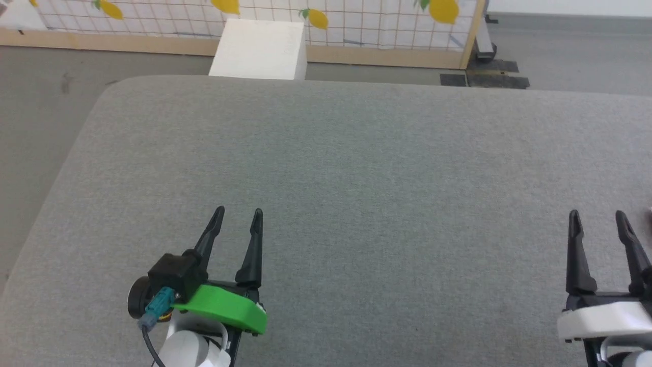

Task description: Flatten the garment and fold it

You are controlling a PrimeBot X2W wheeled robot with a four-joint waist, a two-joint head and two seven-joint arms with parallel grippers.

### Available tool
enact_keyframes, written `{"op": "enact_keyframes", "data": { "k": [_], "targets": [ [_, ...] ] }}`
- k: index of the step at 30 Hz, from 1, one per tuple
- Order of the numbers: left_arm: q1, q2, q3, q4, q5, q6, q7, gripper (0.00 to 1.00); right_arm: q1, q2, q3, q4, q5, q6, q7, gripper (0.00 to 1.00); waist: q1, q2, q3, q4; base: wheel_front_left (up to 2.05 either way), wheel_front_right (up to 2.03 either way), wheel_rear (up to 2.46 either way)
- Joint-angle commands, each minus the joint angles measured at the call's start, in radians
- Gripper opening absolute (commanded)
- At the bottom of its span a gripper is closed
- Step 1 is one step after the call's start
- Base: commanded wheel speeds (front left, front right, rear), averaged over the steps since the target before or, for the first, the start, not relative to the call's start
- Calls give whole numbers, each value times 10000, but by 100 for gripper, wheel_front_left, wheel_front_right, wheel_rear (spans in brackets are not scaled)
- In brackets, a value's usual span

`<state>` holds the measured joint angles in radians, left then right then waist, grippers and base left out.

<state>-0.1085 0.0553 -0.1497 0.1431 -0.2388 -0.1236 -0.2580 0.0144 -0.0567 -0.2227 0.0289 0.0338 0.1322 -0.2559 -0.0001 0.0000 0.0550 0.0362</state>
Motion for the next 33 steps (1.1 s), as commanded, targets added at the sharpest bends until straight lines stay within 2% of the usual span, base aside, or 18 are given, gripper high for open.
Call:
{"op": "enact_keyframes", "data": {
  "k": [1,13,33],
  "targets": [
    [143,-45,6,2,46,-61,-37,100,177,27,-57,-222,-54,-15,-53,100,1,0,-101,119,0,0,0],
    [484,-49,56,7,-80,-66,-37,100,1118,62,166,-465,560,-15,-57,100,1,0,-362,-42,0,0,0],
    [610,-50,13,12,-265,48,-38,100,1175,64,484,-453,723,-15,-58,100,1,0,-394,188,0,0,0]
  ]
}}
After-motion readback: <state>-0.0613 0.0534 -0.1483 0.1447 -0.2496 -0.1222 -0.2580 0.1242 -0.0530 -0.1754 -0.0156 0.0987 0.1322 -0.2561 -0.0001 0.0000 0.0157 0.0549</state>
